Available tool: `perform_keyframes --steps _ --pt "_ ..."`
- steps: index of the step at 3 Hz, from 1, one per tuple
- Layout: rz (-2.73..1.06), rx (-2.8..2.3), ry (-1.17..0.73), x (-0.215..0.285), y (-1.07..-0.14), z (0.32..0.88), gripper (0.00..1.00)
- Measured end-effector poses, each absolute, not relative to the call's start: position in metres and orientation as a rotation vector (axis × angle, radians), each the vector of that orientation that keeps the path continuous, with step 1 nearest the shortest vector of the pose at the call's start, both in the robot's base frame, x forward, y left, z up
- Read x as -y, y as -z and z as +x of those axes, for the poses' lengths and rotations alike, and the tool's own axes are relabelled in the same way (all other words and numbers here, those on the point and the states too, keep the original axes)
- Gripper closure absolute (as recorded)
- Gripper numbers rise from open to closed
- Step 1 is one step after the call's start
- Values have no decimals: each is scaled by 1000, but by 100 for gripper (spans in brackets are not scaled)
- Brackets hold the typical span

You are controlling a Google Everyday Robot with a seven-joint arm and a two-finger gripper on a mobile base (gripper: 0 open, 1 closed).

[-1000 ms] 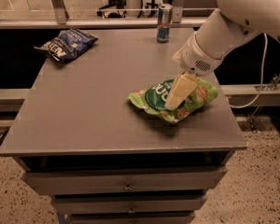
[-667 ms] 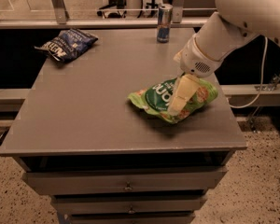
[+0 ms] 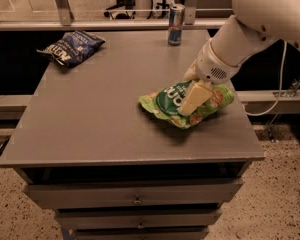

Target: Move green rice chip bag near blue chip bag

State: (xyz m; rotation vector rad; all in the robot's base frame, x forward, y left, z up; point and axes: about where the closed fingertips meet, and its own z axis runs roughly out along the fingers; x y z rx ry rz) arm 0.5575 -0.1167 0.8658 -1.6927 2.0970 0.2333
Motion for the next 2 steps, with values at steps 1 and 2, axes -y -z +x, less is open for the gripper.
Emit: perform_keyframes --steps 1,2 --pt "-1702 -2075 -212 117 -878 562 60" --pt "-1727 -2021 -188 109 -897 574 83"
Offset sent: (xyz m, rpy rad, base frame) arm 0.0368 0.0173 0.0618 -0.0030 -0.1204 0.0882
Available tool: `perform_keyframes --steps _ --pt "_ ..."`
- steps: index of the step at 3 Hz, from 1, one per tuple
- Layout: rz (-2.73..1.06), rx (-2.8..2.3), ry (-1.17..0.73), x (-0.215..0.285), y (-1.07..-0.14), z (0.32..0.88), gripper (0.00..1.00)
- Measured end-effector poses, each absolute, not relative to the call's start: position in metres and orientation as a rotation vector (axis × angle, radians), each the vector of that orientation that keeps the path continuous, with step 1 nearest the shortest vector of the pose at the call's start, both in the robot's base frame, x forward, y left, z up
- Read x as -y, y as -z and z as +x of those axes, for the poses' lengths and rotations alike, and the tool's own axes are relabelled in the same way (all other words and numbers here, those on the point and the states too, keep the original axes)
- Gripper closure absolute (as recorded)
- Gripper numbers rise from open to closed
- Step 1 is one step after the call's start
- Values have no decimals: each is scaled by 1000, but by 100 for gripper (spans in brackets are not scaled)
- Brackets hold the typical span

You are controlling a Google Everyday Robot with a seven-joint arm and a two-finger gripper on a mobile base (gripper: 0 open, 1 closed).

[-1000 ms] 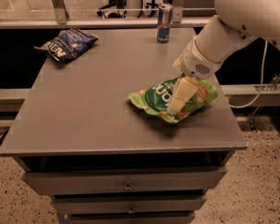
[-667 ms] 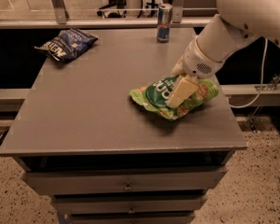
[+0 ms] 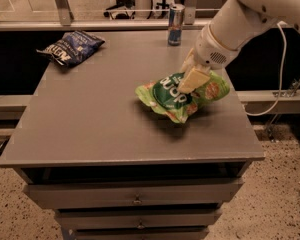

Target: Move green rice chip bag near blue chip bag

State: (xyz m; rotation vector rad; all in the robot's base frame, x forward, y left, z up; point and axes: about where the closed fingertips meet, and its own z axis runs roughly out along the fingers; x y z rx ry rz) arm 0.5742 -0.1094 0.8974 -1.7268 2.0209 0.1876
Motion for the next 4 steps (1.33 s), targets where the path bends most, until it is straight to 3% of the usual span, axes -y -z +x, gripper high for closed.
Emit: perform_keyframes --steps 1,3,4 --pt "-1727 -1951 -167 98 -920 593 100" --pt "-1723 -1910 -179 79 -920 598 100" --pt "-1677 -1875 -177 56 -922 634 100"
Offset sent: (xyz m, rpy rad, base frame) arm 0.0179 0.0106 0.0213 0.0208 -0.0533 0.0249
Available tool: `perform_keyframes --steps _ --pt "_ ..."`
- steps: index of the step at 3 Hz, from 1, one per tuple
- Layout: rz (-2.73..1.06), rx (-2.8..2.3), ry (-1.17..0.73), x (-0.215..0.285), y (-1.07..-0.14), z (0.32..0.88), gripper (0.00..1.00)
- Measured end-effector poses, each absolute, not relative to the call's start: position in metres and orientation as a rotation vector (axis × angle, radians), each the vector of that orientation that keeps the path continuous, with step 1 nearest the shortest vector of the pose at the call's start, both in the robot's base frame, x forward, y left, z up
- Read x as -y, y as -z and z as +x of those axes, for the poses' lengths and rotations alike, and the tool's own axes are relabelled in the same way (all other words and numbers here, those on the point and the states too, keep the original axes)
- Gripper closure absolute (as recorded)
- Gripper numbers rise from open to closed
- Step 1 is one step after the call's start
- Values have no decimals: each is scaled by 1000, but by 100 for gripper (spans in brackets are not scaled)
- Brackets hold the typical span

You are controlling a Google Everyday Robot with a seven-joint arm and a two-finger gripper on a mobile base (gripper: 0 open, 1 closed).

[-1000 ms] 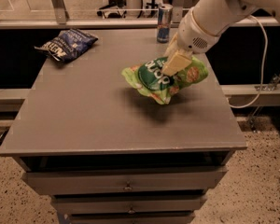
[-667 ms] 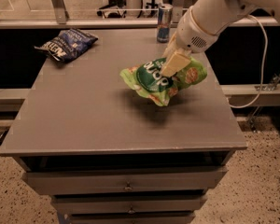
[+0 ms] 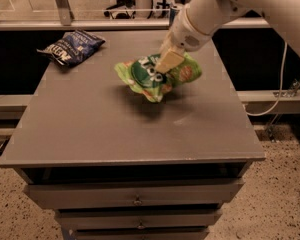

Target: Move green rice chip bag near blue chip bag

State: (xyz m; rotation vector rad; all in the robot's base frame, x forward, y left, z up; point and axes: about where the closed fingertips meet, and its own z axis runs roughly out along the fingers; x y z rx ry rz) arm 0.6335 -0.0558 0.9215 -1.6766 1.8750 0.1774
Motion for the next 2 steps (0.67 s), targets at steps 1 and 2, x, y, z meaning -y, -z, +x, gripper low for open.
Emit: perform_keyframes --steps 1,2 --pt "-1614 -1809 -158 22 -942 690 100" --pt "-1561 -1783 -160 -9 -952 735 100"
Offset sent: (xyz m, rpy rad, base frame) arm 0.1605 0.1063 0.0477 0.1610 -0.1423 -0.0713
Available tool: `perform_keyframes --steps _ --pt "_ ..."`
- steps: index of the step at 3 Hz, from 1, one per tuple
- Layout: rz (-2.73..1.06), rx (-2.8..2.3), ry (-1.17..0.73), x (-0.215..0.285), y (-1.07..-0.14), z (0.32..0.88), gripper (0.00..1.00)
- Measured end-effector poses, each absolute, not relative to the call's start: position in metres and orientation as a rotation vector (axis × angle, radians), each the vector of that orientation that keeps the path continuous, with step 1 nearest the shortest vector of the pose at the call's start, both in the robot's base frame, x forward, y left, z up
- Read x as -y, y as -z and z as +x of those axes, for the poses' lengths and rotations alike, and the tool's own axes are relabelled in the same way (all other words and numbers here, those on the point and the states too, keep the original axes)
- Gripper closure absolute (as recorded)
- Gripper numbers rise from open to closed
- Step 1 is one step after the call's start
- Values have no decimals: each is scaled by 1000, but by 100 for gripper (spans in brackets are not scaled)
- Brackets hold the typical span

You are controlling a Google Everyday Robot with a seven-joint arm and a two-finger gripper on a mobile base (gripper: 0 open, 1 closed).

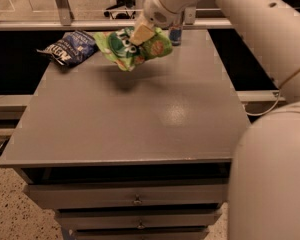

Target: Move green rice chip bag near blue chip bag

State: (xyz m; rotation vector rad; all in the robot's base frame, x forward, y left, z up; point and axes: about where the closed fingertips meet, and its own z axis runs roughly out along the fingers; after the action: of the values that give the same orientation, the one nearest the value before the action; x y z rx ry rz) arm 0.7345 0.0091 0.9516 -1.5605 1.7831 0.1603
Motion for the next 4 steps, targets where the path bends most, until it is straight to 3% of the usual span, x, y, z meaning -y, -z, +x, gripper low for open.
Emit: perform_keyframes --steps 2,4 --pt "-1460 -1873 -273 -59 -931 761 100" --pt "-1339 -1969 -354 -94 -905 769 52"
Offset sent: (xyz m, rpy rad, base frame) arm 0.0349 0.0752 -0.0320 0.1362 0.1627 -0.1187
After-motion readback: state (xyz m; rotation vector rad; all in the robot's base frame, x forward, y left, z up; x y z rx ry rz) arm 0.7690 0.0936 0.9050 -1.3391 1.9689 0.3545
